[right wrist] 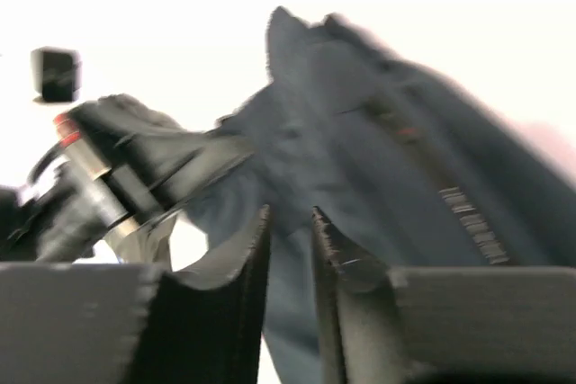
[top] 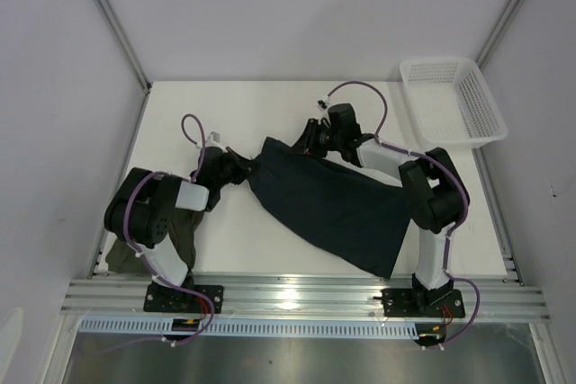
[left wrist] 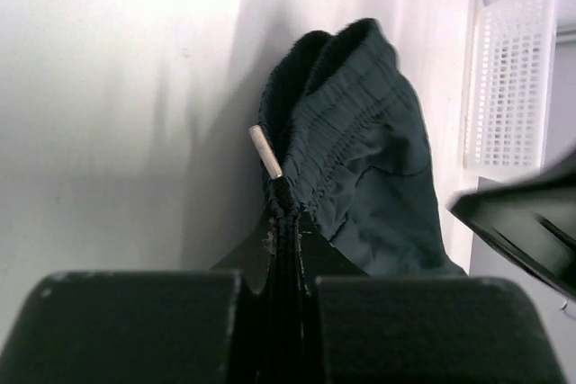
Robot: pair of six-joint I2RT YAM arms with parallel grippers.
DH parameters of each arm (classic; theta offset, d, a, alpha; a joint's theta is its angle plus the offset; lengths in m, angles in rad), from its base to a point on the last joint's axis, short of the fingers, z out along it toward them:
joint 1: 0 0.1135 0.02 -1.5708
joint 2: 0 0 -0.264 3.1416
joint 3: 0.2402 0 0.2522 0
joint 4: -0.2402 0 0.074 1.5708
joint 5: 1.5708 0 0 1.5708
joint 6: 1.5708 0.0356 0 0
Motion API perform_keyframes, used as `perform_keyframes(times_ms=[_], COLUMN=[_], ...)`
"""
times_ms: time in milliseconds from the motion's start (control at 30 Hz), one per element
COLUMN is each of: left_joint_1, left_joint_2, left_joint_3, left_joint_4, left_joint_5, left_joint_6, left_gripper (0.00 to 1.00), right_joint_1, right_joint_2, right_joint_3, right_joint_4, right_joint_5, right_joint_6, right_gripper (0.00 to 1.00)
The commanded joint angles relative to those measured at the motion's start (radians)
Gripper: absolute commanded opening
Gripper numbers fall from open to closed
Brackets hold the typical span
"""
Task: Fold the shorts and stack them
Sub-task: Fold the shorts
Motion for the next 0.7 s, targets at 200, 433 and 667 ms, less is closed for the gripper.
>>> perform_keyframes(times_ms=[200,433,667], left_joint_1=[-0.046,-0.074,-0.084], left_joint_2=[-0.100,-0.190,-0.275], left_joint_3=[-0.004,-0.014,-0.008], left_joint_4=[0.018,-0.059,-0.171], left_joint_5=[-0.035,-0.116,-0.208], left_joint_6=[0.115,0.173,0.253], left_gripper=[0.00,0.00,0.00], right_joint_1=[-0.074,-0.142,-0.164], right_joint_2=[0.203,0.298,0.152], right_joint_3=[0.075,0.098,0.044], right_joint_4=[0.054,0.181,0.105], right_joint_5=[-0.051,-0.076,-0.090], right_joint_6=[0.018,0.121,0.036], right_gripper=[0.13,0.00,0.13])
